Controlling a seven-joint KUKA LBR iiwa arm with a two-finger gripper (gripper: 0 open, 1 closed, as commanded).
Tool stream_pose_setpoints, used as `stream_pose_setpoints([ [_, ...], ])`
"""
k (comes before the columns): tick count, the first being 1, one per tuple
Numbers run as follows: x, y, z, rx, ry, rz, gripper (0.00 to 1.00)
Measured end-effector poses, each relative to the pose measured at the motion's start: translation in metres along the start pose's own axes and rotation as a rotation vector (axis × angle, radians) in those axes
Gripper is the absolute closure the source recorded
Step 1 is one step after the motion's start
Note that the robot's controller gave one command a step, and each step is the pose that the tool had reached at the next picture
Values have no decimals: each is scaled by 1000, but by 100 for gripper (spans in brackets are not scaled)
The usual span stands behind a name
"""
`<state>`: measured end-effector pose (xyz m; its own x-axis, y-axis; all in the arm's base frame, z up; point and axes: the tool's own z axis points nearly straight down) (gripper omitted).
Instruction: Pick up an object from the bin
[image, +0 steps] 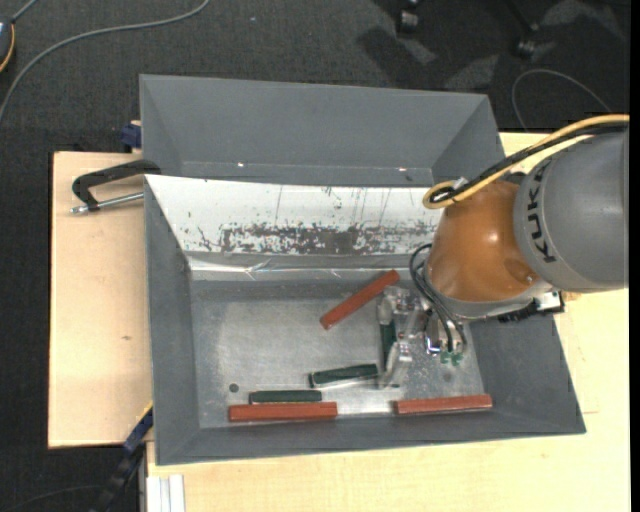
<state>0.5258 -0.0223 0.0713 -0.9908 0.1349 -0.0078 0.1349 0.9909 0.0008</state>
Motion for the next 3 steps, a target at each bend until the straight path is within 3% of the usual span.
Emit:
stream_pose_setpoints([
  [1, 32, 10, 0, -1, 6, -18, 0],
  [2, 29, 9, -1, -2, -1, -17, 100],
  [3, 31, 9, 0, -1, 5, -17, 0],
])
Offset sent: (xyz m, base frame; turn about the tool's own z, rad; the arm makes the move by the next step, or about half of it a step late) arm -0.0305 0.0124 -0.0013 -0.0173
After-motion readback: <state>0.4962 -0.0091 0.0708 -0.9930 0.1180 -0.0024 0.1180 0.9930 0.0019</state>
